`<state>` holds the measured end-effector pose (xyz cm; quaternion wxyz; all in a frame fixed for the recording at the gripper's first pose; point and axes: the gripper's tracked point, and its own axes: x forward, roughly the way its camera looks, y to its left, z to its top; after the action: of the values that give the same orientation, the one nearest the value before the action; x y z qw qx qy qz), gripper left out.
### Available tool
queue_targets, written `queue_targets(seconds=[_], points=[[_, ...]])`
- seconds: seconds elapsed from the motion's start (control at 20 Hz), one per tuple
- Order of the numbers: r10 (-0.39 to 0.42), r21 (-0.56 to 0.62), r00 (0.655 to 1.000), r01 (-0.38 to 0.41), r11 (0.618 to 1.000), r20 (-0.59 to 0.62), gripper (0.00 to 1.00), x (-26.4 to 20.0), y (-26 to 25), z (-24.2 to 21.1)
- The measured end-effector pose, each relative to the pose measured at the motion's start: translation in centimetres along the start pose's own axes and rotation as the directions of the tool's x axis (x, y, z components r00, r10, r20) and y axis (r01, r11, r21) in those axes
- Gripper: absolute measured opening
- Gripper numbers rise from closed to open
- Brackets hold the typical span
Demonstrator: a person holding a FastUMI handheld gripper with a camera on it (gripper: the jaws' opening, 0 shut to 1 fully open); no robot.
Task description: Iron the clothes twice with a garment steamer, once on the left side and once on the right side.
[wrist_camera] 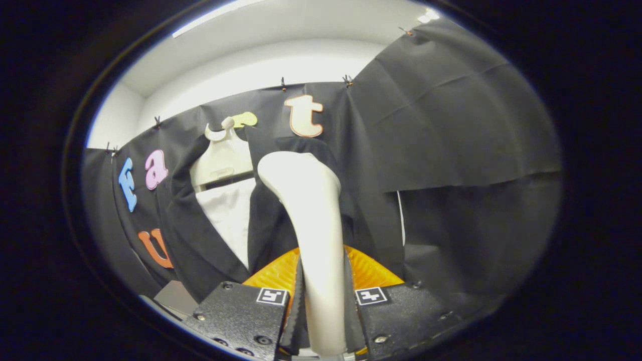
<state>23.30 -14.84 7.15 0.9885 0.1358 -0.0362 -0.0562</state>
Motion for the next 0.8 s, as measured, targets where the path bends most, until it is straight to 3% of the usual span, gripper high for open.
queue_targets(seconds=[0.3,0.8], points=[[-0.029,-0.045,0.999,0.028,0.999,-0.026,0.36,3.5,1.5,0.0],[-0.092,-0.116,0.994,0.086,0.989,-0.05,0.36,3.3,0.8,-2.5]])
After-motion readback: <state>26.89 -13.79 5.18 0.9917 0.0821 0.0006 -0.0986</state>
